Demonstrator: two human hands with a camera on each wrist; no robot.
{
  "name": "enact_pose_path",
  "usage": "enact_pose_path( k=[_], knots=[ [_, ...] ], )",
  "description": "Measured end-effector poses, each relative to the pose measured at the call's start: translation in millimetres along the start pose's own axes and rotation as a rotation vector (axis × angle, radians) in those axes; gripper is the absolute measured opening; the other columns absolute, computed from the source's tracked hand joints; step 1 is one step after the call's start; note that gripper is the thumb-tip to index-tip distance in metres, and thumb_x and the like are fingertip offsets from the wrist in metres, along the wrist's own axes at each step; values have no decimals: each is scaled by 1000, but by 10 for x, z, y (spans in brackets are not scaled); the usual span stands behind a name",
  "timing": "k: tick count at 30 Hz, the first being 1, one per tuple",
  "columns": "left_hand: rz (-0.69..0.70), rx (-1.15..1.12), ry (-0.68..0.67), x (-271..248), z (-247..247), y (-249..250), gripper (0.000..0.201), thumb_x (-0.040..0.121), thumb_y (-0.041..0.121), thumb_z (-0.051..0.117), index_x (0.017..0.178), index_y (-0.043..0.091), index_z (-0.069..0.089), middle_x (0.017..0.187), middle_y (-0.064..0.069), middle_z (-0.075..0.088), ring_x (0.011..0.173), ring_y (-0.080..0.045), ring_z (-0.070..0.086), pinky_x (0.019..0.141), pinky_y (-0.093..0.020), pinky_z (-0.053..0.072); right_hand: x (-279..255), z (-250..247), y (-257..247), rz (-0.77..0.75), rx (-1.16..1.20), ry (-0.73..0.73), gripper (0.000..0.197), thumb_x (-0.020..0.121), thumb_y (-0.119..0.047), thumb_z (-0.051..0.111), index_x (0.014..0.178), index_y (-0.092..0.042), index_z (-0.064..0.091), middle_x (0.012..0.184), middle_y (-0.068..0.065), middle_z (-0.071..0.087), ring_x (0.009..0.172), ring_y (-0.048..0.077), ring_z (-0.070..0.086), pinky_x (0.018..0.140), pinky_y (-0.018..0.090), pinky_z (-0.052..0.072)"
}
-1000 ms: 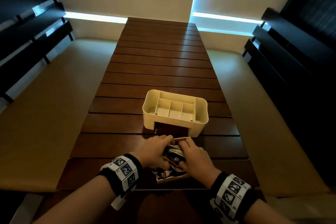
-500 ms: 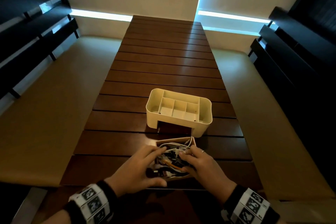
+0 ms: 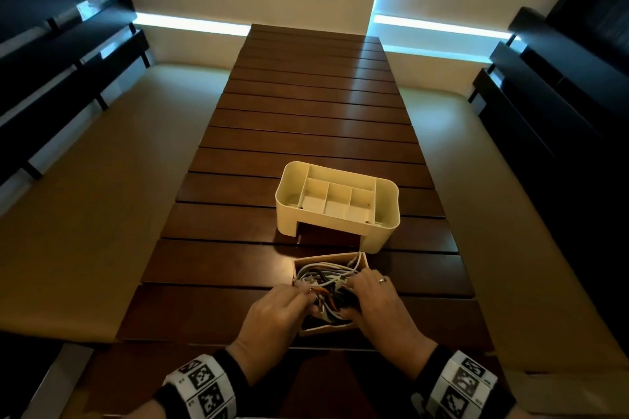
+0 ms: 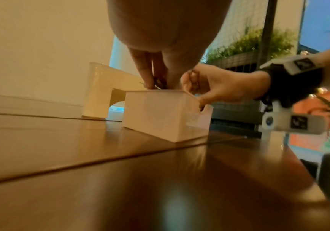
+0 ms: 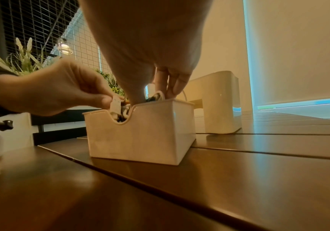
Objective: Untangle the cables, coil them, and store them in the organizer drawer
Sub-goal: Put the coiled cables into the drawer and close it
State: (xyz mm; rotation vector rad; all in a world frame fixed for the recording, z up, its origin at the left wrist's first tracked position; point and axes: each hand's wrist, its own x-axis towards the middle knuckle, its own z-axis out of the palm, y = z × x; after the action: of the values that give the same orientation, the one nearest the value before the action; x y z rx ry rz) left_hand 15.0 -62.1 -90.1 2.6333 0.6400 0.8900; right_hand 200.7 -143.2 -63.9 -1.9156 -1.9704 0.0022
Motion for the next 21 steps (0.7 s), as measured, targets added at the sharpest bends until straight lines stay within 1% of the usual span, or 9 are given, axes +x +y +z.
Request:
enact_pose_path(
  k=[2,4,7,9,12,14,17,19,21],
  knots=[
    [63,100,-66,-14,10,23,24,82,21,52,81,10,73,87,-5,73,77,-14,67,68,-20,56,29,2,-18,10,15,2,81,42,-25,91,110,-21,47,85,-2,62,73,14,60,61,24,53],
    [83,151,-117,-23,10,74,24,80,18,52,80,10,75,86,-6,74,75,-15,69,68,-21,56,42,20,-14,-68,-111,-37,88,45,-30,89,122,-19,47,87,-2,62,73,13,62,61,25,53],
    [99,135,-178,-40,37,134,15,68,14,74,82,12,75,85,-4,73,73,-13,68,66,-19,56,4,47,32,-162,-196,-54,66,59,-31,81,118,-19,54,88,-1,58,78,14,55,61,25,50],
    [106,79,-231,-49,12,117,35,55,16,87,88,14,75,89,-1,73,78,-11,67,70,-18,55,-44,45,41,-156,-151,-79,48,77,-36,63,121,-19,54,96,-2,51,87,11,45,65,23,49],
    [81,59,-303,-43,-104,63,47,54,20,87,99,24,73,100,12,72,97,-7,59,79,-18,46,-144,58,60,-63,-14,-141,47,94,-45,32,132,-21,45,112,-4,38,100,7,36,79,19,48],
    [56,50,-309,-7,-169,36,37,63,24,76,99,30,72,101,18,70,107,-7,46,83,-22,42,-220,90,26,-35,-58,-126,46,90,-42,44,132,-21,44,119,0,37,109,11,36,86,26,50],
    [-24,-12,-213,44,-224,51,24,75,18,64,95,27,72,105,7,68,104,-6,43,86,-14,41,-307,192,-69,-8,-193,-80,72,61,-35,81,123,-22,47,119,8,42,111,25,39,81,38,53],
    [-134,-62,-126,47,-177,65,41,82,5,62,116,28,59,112,-2,56,94,-1,50,79,-14,49,-313,236,-118,3,-242,-101,87,46,-33,89,121,-20,48,117,10,43,108,28,41,76,38,54],
    [-138,-24,-163,36,-146,14,37,83,8,61,118,20,61,110,-2,58,93,3,50,88,-11,45,-316,227,-127,-28,-283,-113,86,40,-27,90,119,-17,56,114,9,45,103,26,42,73,34,55]
  ],
)
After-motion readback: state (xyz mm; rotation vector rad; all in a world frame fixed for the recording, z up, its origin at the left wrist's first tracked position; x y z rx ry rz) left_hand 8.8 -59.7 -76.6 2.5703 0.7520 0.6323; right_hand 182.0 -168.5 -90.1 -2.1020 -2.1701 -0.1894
